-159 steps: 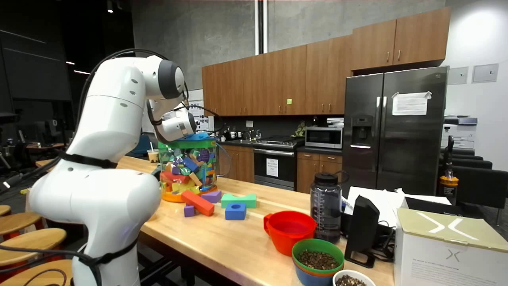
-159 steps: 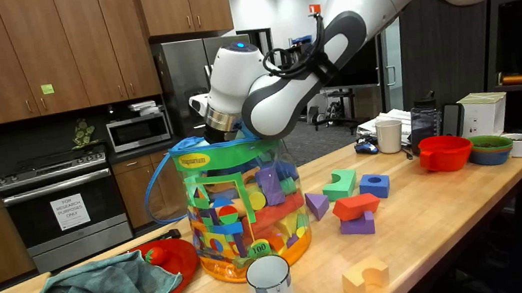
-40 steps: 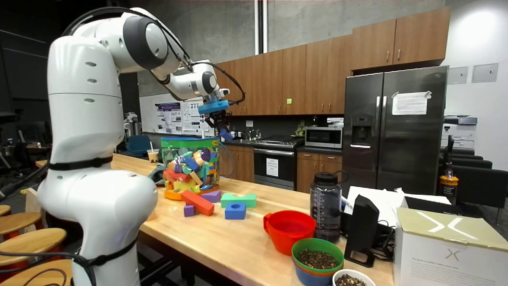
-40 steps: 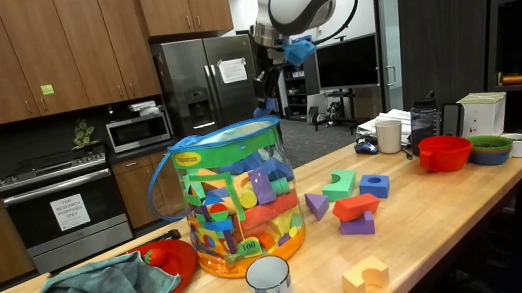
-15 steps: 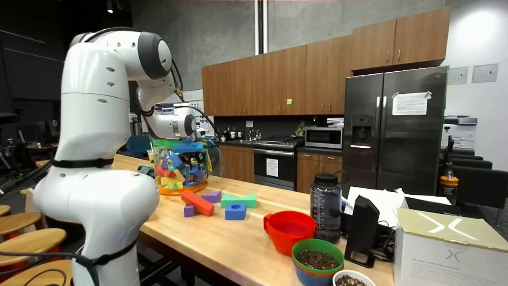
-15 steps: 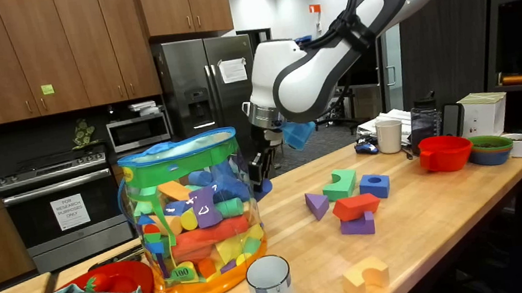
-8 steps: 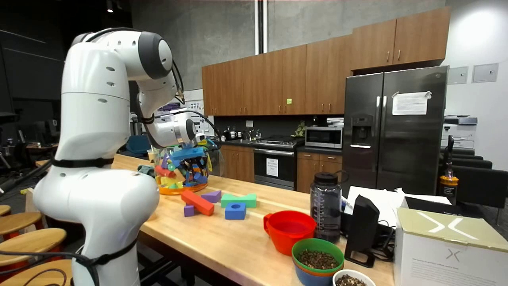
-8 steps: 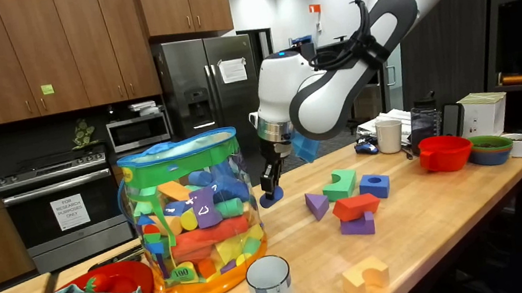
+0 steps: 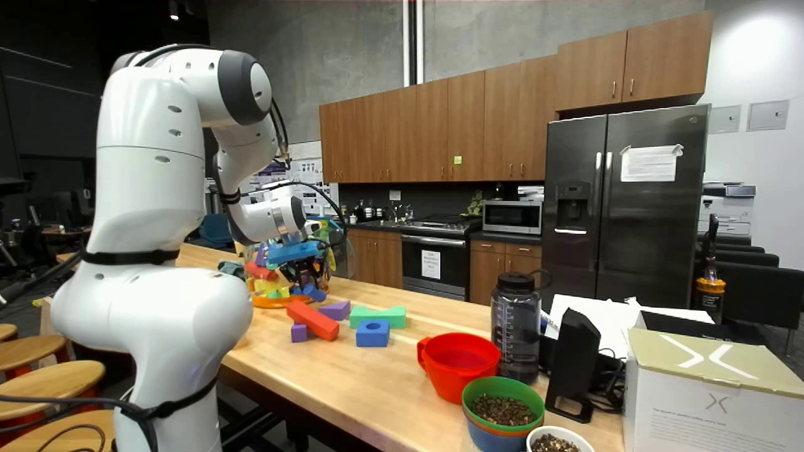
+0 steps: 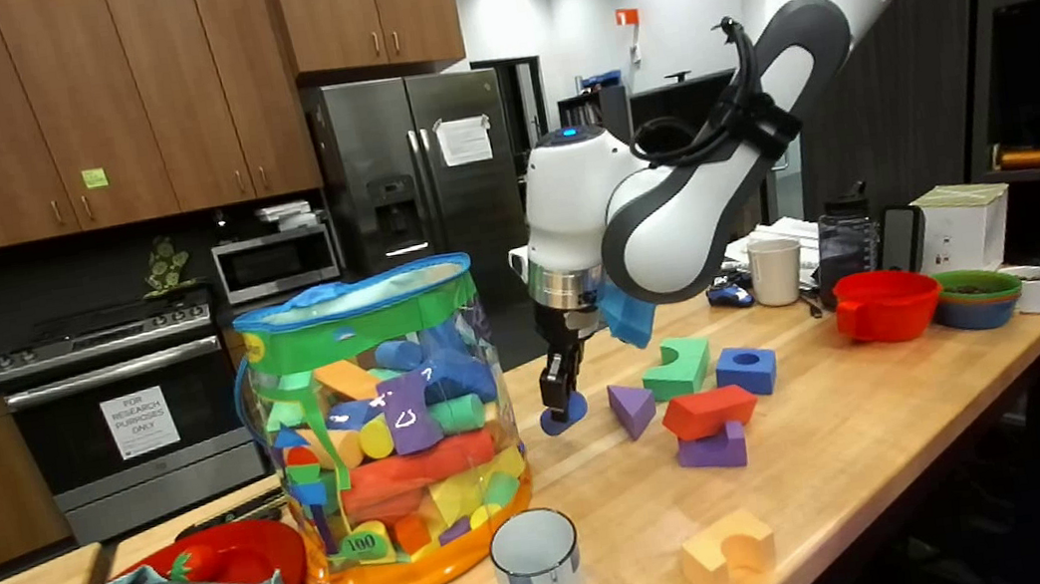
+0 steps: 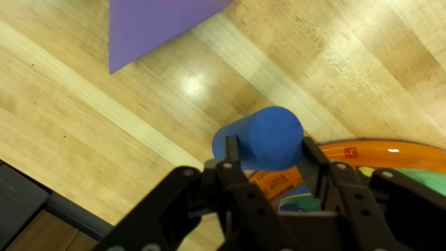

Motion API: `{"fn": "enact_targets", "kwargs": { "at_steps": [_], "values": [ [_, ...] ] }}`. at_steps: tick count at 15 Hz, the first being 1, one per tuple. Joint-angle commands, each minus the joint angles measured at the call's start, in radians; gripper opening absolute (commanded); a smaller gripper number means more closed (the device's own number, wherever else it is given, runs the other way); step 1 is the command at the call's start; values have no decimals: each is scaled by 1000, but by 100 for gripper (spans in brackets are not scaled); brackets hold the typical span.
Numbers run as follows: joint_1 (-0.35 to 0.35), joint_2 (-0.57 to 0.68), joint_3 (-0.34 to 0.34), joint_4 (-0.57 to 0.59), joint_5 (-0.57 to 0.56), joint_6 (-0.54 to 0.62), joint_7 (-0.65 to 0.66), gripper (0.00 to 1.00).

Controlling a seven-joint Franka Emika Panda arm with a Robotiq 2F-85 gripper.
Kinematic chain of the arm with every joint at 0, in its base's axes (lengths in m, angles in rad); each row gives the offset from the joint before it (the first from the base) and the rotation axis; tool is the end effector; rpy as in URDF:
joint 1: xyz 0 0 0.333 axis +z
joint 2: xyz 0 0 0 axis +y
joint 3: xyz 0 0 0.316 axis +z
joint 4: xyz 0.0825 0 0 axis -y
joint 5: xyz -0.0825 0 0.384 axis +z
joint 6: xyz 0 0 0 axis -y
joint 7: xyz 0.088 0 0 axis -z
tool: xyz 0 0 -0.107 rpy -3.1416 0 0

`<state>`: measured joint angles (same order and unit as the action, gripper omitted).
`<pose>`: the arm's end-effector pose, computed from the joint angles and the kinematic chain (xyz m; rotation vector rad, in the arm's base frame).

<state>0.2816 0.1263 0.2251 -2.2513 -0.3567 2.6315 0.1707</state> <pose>0.4841 0.2773 0.3354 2.8737 0.9207 0.4626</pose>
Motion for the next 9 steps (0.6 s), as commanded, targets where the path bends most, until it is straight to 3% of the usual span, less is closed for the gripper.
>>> {"fn": "enact_targets", "kwargs": {
  "at_steps": [1,4,9],
  "values": [
    [14,-32,-10,-32,-28,-1,39,77],
    [18,-30,-10,-30,-29,-1,41,98],
    [19,-26,-5,-20,-6,2,36,100]
  ]
}}
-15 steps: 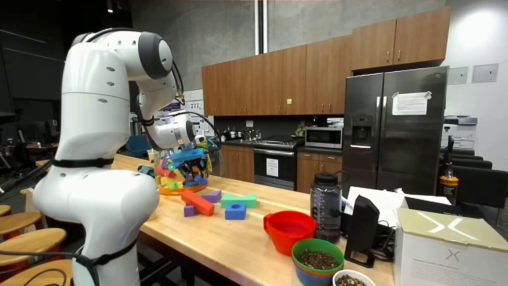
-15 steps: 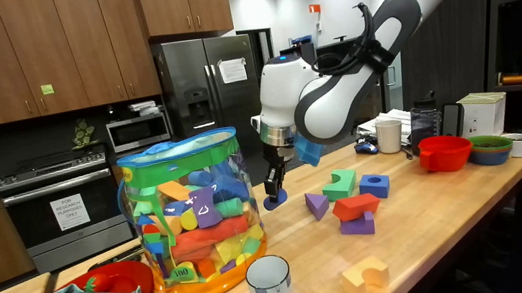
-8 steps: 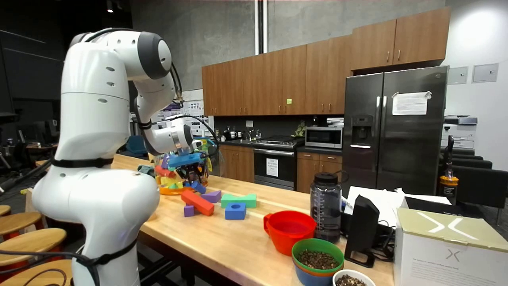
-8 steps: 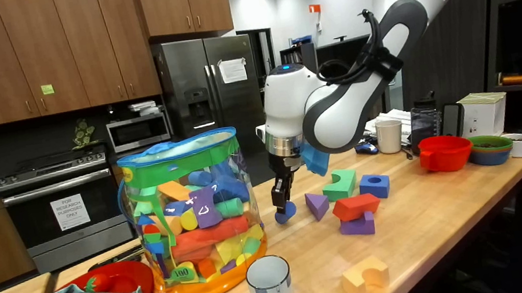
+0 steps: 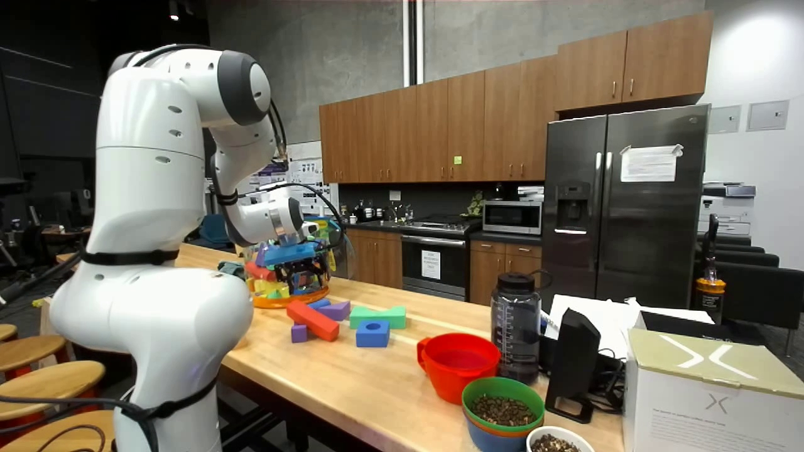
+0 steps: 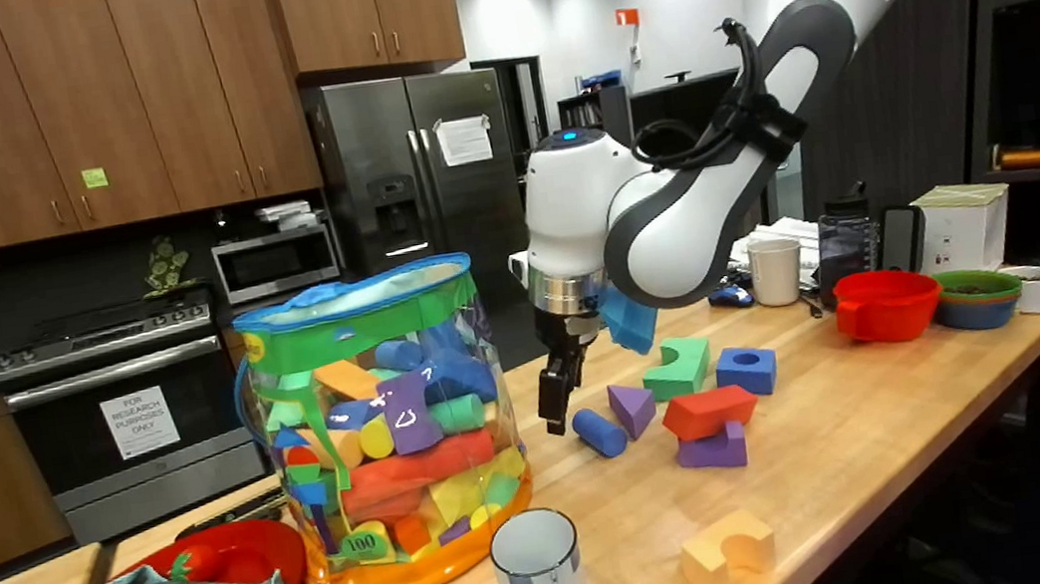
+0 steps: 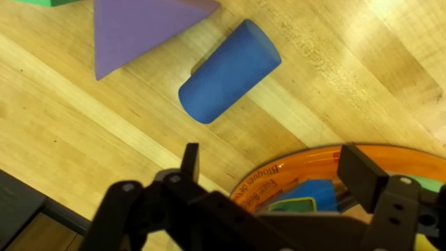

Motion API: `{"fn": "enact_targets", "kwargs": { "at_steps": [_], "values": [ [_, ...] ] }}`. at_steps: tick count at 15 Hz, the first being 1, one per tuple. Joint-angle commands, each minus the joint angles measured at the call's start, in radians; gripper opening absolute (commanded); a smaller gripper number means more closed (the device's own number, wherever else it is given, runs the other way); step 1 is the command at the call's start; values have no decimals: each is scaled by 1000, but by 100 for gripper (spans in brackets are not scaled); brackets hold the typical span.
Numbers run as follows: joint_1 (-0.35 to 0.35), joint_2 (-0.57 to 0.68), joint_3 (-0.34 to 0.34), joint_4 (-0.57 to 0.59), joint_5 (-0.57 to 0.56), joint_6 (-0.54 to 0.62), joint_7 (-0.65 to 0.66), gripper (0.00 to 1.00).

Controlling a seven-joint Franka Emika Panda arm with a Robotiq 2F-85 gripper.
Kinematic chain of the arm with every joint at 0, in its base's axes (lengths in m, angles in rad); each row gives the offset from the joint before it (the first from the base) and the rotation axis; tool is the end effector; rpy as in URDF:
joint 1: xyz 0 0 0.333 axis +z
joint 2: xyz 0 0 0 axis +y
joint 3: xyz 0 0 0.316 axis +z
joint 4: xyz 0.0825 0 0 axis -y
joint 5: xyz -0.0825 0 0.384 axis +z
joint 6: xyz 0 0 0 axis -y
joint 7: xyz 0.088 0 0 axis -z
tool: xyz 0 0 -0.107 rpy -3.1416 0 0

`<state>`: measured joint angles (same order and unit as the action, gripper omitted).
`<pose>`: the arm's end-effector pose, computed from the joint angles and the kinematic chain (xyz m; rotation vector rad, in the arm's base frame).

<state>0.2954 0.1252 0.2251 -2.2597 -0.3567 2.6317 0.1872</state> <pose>0.4779 0.2828 0.3323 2.8786 0.9193 0.4546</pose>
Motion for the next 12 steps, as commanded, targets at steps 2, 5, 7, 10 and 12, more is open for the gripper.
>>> {"fn": "enact_targets", "kwargs": {
  "at_steps": [2,5,7,10,12],
  "values": [
    [1,-17,9,-7,60,17,1,100],
    [4,-1,10,2,83,14,-9,100],
    [4,-1,15,3,95,15,-9,100],
    [4,-1,15,3,95,15,-9,100],
    [2,-1,16,5,100,9,-20,100]
  ]
}}
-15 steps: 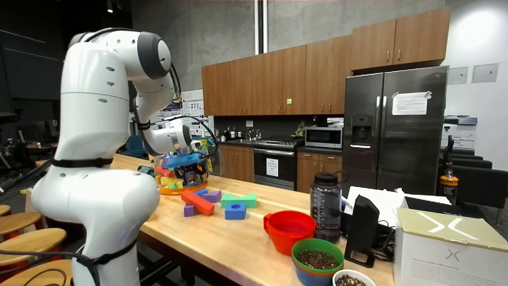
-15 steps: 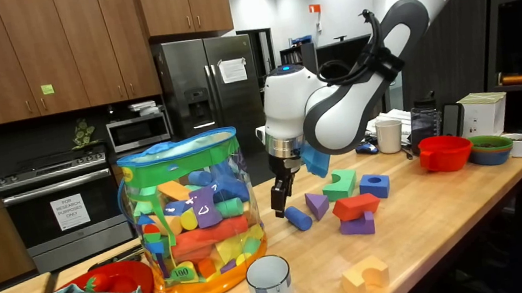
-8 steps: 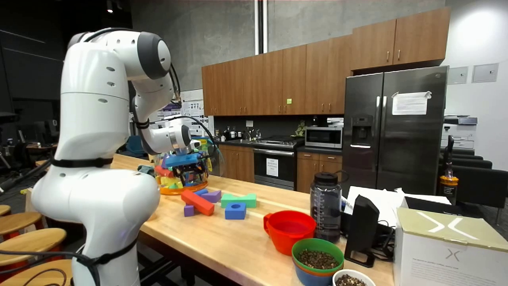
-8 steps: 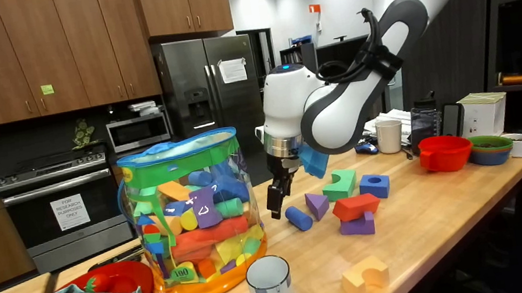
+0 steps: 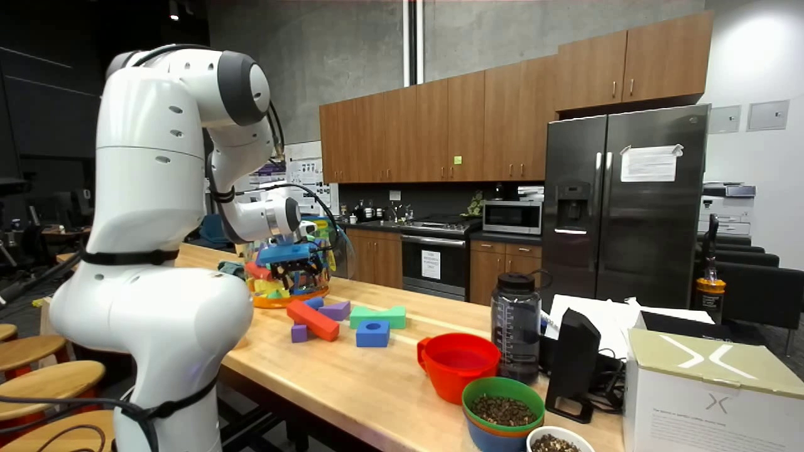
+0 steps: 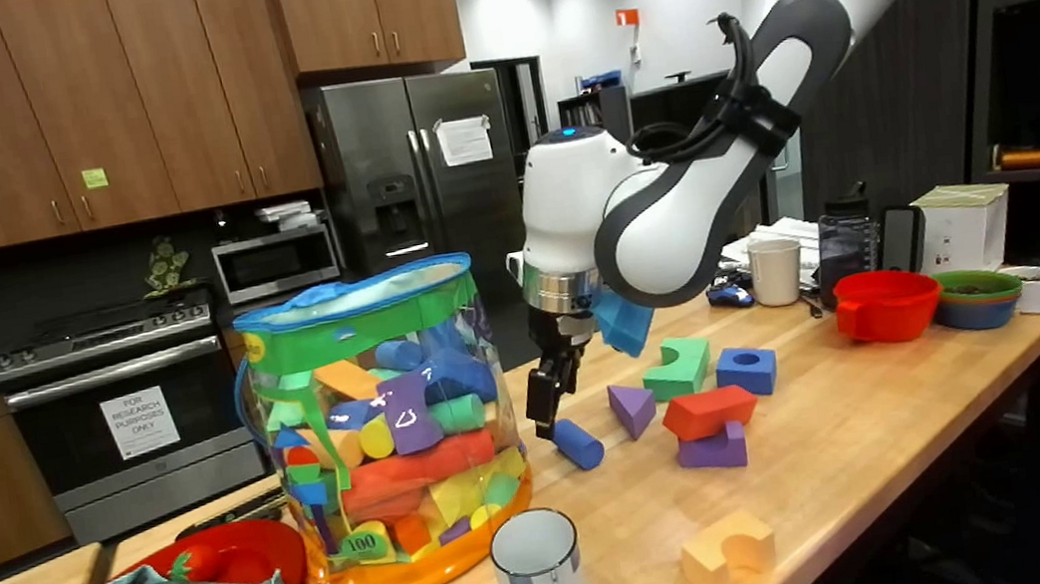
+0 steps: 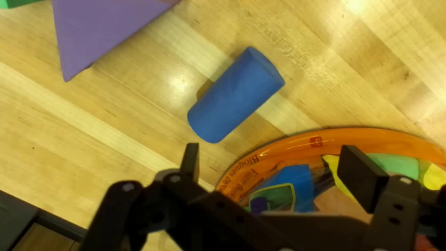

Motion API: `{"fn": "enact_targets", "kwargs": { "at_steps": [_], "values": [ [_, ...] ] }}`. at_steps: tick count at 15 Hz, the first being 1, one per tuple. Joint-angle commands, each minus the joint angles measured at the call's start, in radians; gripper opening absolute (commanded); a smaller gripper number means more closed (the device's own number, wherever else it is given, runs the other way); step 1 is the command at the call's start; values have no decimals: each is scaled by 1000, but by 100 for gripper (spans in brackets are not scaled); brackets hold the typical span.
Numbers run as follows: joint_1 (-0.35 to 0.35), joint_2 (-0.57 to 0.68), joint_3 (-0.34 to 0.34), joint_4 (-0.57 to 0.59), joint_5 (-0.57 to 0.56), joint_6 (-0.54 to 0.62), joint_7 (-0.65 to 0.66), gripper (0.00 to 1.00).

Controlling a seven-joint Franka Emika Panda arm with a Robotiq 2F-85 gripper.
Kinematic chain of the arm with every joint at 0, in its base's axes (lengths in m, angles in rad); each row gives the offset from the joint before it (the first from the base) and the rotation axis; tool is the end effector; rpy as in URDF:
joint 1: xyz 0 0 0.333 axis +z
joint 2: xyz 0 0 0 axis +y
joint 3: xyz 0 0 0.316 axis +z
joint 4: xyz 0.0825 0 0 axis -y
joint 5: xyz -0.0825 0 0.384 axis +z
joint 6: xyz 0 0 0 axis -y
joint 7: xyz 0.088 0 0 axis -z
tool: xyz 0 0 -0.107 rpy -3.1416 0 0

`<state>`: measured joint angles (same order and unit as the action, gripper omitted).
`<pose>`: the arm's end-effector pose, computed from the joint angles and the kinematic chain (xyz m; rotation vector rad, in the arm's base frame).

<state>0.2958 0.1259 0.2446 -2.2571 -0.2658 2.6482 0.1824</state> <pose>0.4753 0.2921 0.3356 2.9603 0.8662 0.4617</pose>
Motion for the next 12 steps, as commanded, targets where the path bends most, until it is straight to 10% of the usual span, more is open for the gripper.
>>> {"fn": "enact_targets", "kwargs": {
  "at_steps": [1,12],
  "values": [
    [0,-1,-5,6,6,-12,-21,100],
    [-35,-16,-40,202,-63,-109,-180,100]
  ]
}}
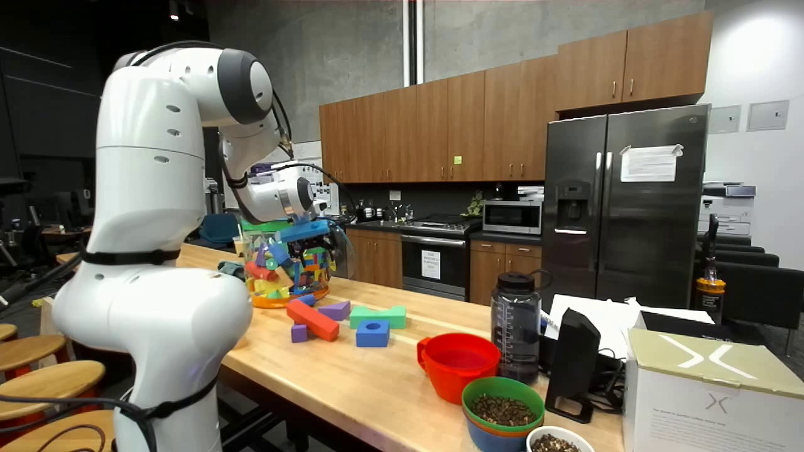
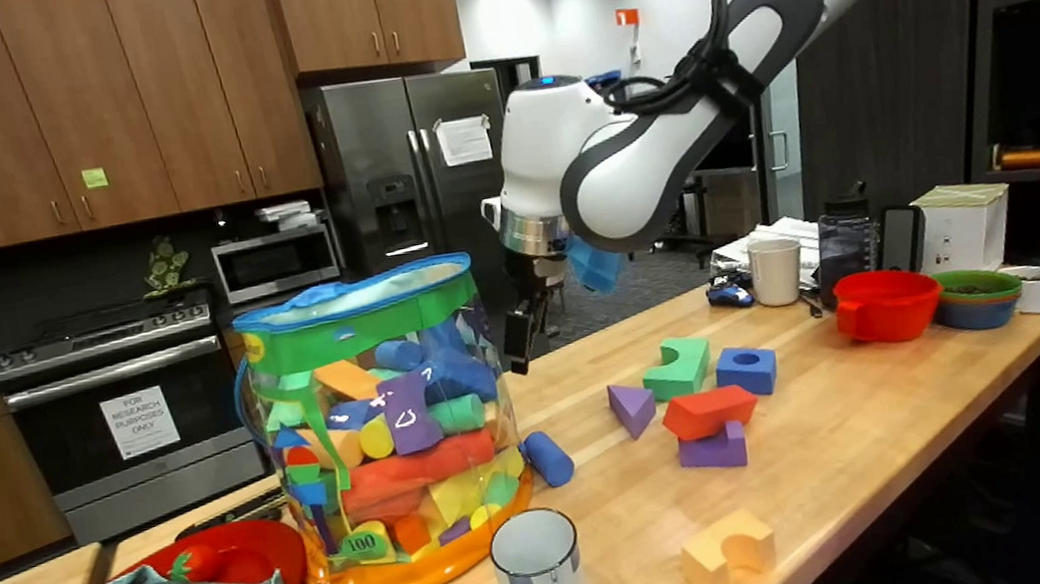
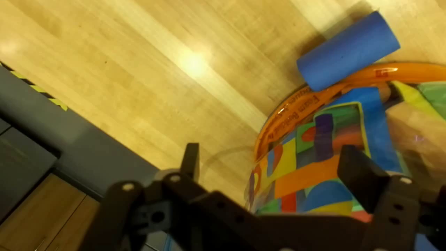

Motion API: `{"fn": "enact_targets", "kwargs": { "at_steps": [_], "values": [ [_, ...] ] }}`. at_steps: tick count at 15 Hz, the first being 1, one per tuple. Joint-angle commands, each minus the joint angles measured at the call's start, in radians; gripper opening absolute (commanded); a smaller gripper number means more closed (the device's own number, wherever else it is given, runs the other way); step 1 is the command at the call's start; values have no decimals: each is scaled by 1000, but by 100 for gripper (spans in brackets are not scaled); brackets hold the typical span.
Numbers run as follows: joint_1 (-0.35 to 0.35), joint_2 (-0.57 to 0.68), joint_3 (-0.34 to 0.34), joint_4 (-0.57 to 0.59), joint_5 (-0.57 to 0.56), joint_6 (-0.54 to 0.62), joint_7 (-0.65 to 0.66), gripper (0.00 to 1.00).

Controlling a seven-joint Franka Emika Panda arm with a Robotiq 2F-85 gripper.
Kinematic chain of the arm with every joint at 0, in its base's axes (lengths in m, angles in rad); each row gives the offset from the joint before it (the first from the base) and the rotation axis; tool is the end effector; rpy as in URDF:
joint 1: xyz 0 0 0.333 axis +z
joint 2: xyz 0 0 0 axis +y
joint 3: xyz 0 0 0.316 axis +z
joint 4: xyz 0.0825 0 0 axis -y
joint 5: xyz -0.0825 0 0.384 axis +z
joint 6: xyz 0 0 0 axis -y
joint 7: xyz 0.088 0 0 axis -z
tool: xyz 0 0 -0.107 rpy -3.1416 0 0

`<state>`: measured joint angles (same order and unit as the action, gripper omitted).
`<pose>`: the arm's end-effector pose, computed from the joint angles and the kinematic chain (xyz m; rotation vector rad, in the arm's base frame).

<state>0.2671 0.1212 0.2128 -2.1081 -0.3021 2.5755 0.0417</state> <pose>0.5246 0.2759 0.3973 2.8409 0.9717 0.5819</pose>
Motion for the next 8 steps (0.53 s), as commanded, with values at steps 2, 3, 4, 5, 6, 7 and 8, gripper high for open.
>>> {"fn": "enact_targets", "kwargs": {
  "at_steps": [2,3,4,5,6,7,8],
  "values": [
    [-9,-8,-14,94,-57,-44,-58,100],
    [-10,-6,-17,111,-79,-47,-63,100],
    [-10,-5,-20,126,-95,-50,-67,100],
    [-11,-4,-23,143,-113,-57,-69,100],
    [-11,-2,-25,157,-124,-61,-75,100],
    [-13,2,-27,174,-127,-67,-85,100],
    [-15,6,-29,192,-129,-74,-95,100]
  ]
}}
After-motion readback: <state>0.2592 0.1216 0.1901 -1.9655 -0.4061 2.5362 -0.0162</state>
